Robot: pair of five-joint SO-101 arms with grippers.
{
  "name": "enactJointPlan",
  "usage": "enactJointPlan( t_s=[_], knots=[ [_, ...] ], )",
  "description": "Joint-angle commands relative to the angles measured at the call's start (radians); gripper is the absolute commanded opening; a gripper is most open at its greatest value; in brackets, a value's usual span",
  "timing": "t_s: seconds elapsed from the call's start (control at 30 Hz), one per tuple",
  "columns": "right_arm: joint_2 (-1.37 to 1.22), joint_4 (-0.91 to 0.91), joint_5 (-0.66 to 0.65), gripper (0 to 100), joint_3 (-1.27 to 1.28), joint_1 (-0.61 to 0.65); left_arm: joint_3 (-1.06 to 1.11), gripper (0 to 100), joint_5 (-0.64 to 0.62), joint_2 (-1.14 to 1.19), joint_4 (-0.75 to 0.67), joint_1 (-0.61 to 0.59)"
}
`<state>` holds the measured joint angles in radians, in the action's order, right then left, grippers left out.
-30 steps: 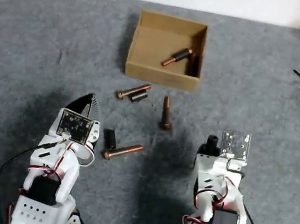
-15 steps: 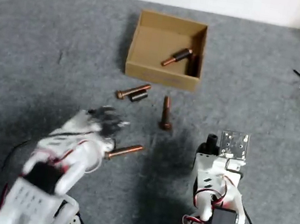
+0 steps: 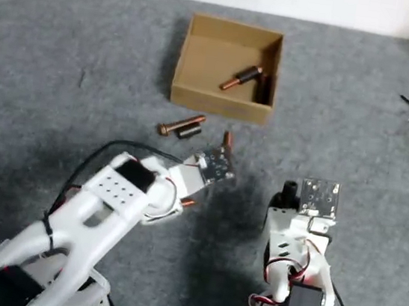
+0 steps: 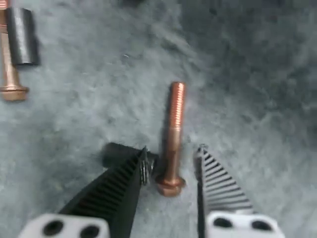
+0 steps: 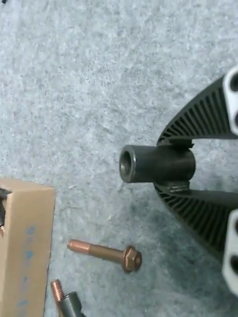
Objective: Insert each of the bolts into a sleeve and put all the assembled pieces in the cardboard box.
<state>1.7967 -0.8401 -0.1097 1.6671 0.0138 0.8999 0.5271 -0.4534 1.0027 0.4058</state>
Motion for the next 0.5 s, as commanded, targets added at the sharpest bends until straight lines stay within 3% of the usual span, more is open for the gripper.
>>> enactJointPlan(
  t_s=[0.0, 0.17, 0.47],
  knots=[
    [0.005, 0.041, -0.011, 0.4, 0.013, -0.012, -0.082, 17, 0.057, 0.012, 0.091, -0.012],
    [0.005, 0.039, -0.011, 0.4, 0.013, -0.012, -0.076, 17, 0.146, 0.021, 0.11, -0.012],
    [0.005, 0.039, -0.011, 0.4, 0.013, -0.012, -0.051, 18, 0.189, 0.022, 0.061, -0.079]
  ],
)
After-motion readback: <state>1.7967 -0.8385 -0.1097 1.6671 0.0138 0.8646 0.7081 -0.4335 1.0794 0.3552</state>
